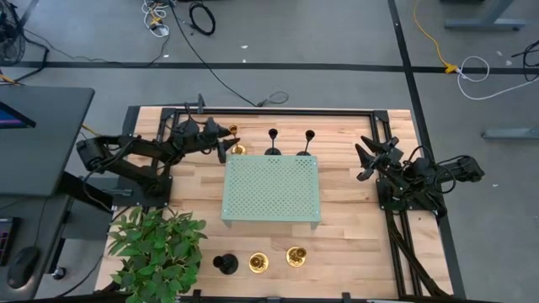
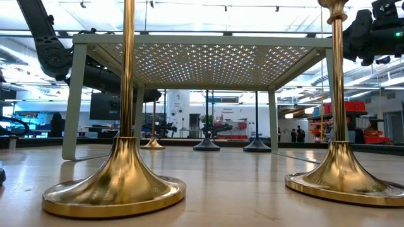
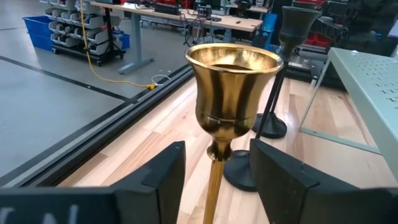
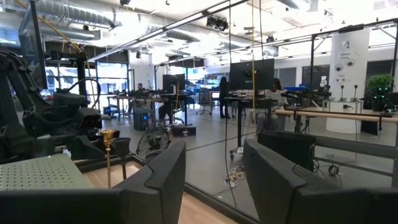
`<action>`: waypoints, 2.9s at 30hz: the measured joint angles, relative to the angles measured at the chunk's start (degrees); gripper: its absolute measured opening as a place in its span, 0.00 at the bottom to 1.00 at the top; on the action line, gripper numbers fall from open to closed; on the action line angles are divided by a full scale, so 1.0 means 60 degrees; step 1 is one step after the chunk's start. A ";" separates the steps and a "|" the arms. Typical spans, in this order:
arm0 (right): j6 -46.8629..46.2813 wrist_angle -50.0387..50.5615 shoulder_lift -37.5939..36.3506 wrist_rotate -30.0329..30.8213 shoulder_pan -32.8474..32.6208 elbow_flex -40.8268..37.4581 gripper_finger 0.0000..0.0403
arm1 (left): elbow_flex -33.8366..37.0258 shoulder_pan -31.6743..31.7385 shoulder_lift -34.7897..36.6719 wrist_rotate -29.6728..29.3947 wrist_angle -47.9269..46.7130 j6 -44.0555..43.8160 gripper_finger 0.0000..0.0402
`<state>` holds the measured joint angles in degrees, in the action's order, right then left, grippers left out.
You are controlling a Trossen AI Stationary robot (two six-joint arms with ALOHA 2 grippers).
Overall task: Pick & Place candle stick holders
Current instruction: Put the top left golden candle holder on the shelf
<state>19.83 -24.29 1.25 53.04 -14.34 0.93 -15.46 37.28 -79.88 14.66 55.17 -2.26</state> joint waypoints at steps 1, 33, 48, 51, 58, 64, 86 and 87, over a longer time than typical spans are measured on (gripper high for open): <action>0.0000 0.0001 -0.0001 0.0000 0.0001 0.0000 0.40 | 0.0000 0.0000 0.0000 0.0000 -0.0016 0.0000 0.41; 0.0001 0.0018 -0.0002 0.0000 -0.0002 0.0000 0.40 | -0.0007 0.0025 0.0007 -0.0153 -0.0193 0.0316 0.06; 0.0000 0.0021 0.0001 0.0000 0.0001 0.0000 0.40 | -0.0004 0.0036 0.0526 -0.0181 -0.0818 0.0274 0.04; 0.0001 0.0022 -0.0002 0.0000 0.0002 0.0004 0.40 | -0.0004 0.0045 0.1062 -0.0231 -0.1411 0.0307 0.05; 0.0001 0.0022 0.0001 0.0000 -0.0001 0.0003 0.40 | 0.0000 0.0044 0.2340 -0.0244 -0.1985 0.0231 0.04; 0.0001 0.0022 0.0001 0.0000 -0.0001 0.0001 0.40 | -0.0004 0.0047 0.3370 -0.0003 -0.2056 -0.0391 0.05; 0.0001 0.0022 0.0001 0.0004 0.0001 0.0004 0.40 | -0.5116 -0.1261 0.4379 -0.0340 -0.9092 -0.0417 0.04; -0.0001 0.0020 0.0000 0.0004 -0.0001 0.0004 0.40 | -0.5273 -0.1411 0.4379 -0.0376 -0.9293 -0.0456 0.04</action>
<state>19.82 -24.17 1.25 53.06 -14.34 0.95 -47.10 28.81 -53.60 12.40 -0.58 -5.00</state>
